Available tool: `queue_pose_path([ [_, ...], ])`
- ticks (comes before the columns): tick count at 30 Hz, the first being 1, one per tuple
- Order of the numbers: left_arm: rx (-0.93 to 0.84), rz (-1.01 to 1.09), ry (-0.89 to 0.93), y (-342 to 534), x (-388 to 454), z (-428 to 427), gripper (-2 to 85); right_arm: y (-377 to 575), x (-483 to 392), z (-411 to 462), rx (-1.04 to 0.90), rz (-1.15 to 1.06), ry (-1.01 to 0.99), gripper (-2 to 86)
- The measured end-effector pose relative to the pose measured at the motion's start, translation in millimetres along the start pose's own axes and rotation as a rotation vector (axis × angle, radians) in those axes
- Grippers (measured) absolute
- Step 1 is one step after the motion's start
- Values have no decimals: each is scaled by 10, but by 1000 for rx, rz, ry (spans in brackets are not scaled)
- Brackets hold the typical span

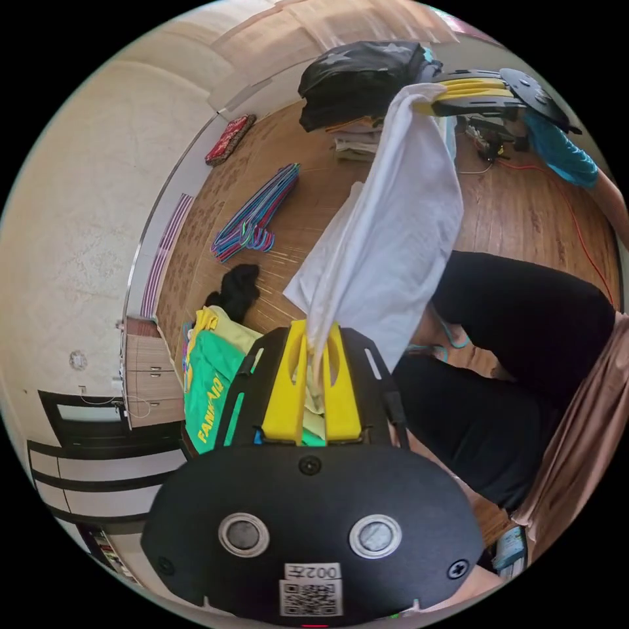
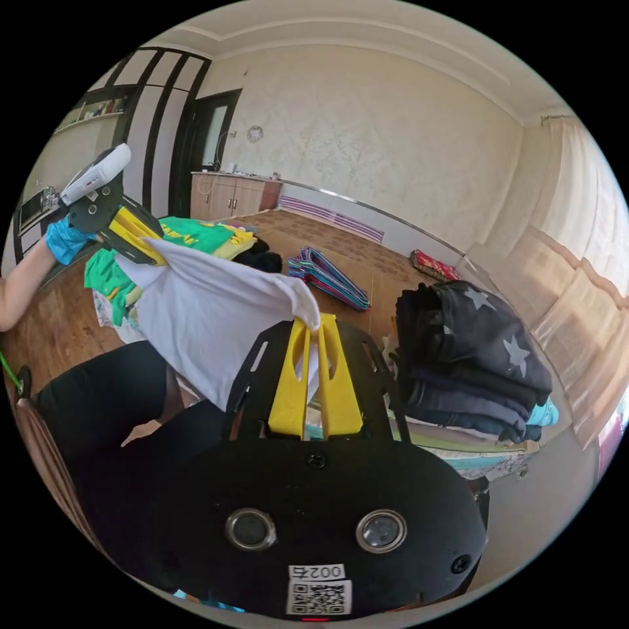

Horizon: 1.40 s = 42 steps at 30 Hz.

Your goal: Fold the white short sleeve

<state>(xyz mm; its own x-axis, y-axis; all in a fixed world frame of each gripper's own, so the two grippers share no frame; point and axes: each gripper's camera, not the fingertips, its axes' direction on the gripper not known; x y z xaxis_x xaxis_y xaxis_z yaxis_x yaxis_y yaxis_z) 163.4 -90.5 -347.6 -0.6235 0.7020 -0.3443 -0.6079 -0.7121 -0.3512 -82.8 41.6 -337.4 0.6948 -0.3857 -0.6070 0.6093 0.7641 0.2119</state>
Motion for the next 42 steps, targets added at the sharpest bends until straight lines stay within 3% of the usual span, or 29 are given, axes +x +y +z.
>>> queue_pose_path([
  [13,-138,94,91,-1141,-819,1764,38,3,464,2450,-385,124,-47,-7],
  [19,-187,-1,199,-1270,-1281,2331,75,118,555,3173,-497,85,-51,9],
  [27,-124,-316,361,-911,-2002,2615,105,244,710,3395,-463,132,-65,47],
  [32,-108,-430,286,-671,-2329,2678,70,322,666,3367,-414,139,-71,56],
  [42,25,-543,368,-549,-2175,3153,67,401,759,3718,-362,294,-173,110],
])
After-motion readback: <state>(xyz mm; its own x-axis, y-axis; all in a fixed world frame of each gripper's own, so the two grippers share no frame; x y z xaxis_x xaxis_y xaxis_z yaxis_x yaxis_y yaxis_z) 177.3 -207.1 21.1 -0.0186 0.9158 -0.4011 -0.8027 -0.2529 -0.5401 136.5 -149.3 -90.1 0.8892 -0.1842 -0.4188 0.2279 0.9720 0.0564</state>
